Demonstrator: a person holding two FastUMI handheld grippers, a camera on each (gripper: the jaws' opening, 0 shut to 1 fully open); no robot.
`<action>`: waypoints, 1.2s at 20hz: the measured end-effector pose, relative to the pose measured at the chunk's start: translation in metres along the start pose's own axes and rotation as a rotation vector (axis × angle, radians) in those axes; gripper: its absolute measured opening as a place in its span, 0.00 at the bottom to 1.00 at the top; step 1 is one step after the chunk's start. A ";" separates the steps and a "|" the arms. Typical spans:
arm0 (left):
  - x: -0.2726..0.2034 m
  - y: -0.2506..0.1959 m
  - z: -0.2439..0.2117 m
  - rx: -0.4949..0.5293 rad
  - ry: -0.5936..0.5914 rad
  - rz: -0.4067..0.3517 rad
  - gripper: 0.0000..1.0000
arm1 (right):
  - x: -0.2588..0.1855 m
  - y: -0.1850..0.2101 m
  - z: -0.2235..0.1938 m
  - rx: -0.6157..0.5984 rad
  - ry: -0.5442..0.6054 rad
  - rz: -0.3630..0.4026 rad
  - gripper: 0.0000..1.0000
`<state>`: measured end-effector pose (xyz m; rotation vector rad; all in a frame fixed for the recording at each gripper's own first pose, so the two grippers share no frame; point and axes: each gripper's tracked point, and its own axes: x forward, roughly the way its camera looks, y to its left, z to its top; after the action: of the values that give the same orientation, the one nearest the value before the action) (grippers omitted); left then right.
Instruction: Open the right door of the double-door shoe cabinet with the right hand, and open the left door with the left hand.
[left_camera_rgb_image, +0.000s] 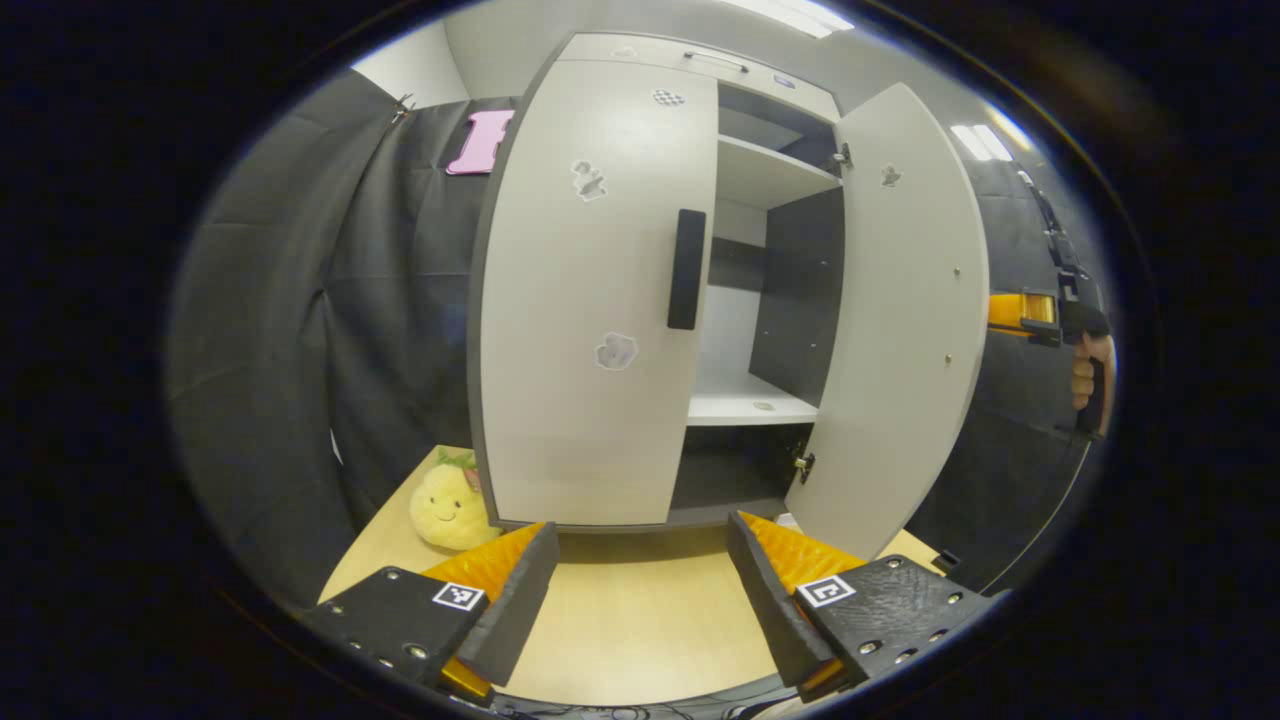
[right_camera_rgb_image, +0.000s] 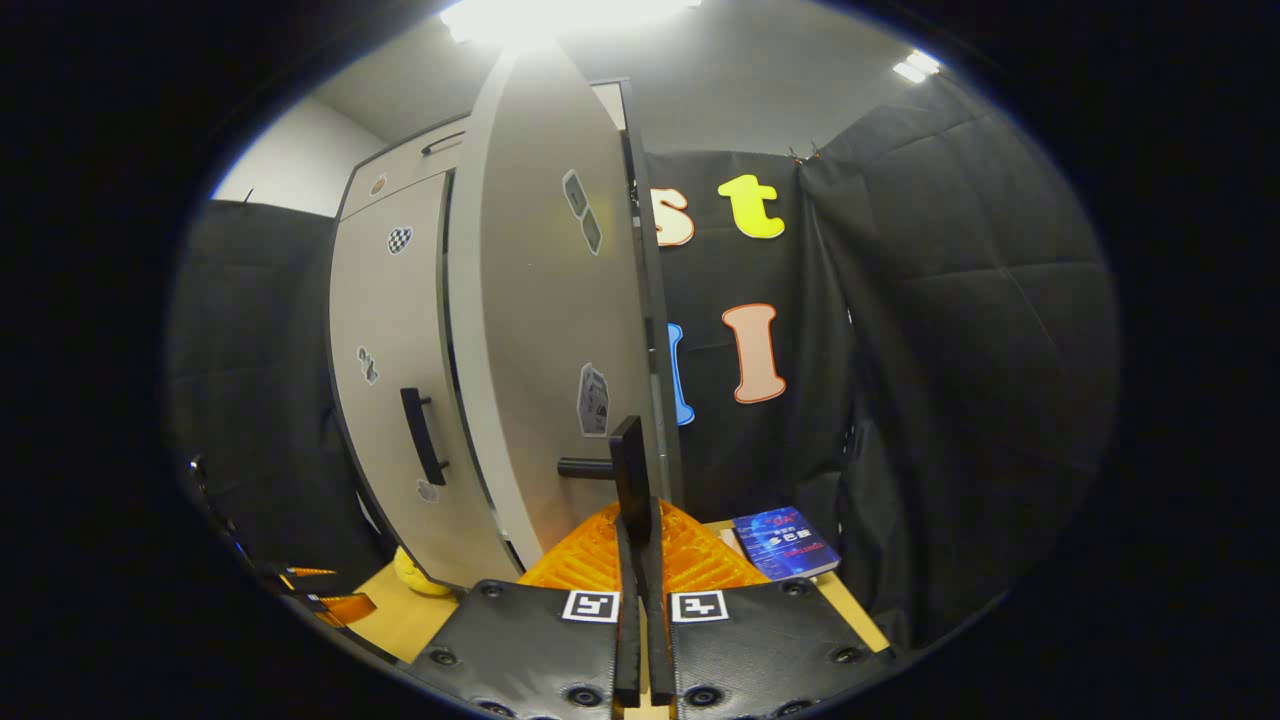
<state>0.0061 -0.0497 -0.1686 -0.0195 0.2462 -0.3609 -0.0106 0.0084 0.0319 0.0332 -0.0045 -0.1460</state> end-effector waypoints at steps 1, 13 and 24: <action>0.002 -0.009 0.002 -0.008 0.002 -0.002 0.98 | 0.000 -0.013 0.002 -0.030 0.003 -0.010 0.05; -0.023 -0.075 0.017 -0.053 -0.007 0.177 0.97 | 0.008 -0.032 0.006 0.110 -0.002 0.212 0.05; -0.058 -0.048 0.048 -0.021 -0.065 0.160 0.98 | -0.024 -0.032 -0.007 0.152 0.033 0.116 0.05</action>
<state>-0.0519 -0.0756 -0.1050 -0.0322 0.1862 -0.1981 -0.0390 -0.0193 0.0241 0.1865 0.0151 -0.0285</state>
